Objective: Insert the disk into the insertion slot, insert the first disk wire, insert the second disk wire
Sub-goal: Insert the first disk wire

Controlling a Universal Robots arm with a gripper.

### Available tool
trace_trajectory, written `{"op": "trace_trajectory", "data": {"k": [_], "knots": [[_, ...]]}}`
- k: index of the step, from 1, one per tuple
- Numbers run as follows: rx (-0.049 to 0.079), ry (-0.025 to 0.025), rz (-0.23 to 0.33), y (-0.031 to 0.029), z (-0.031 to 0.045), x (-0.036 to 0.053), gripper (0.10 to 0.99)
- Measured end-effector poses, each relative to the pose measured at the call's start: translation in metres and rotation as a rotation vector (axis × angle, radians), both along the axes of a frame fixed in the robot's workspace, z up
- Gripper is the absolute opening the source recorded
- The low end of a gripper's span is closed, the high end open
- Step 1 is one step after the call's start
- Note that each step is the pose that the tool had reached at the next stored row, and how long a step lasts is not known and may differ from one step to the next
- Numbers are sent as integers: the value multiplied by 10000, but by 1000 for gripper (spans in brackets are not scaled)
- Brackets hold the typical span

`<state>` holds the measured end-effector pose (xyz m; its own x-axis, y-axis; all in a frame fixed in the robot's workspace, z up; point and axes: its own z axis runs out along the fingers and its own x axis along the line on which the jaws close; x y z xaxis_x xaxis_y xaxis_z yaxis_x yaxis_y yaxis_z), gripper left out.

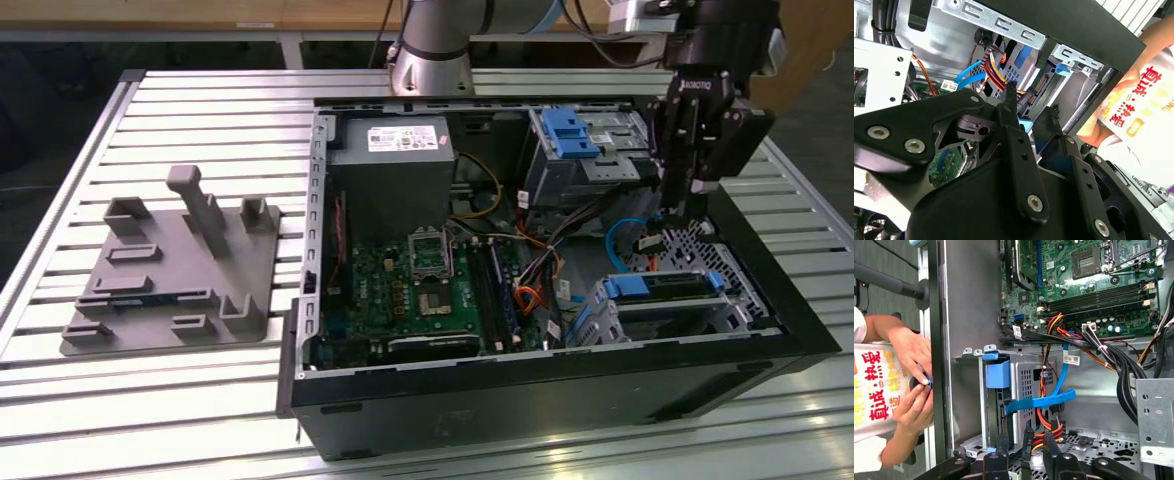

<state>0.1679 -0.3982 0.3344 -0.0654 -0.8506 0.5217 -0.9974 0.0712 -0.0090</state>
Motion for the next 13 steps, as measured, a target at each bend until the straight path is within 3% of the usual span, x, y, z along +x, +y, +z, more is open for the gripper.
{"op": "trace_trajectory", "data": {"k": [11, 13], "knots": [[-10, -11, 0, -24, -19, -5, 408], [-17, -13, 0, -24, -25, -8, 325]]}}
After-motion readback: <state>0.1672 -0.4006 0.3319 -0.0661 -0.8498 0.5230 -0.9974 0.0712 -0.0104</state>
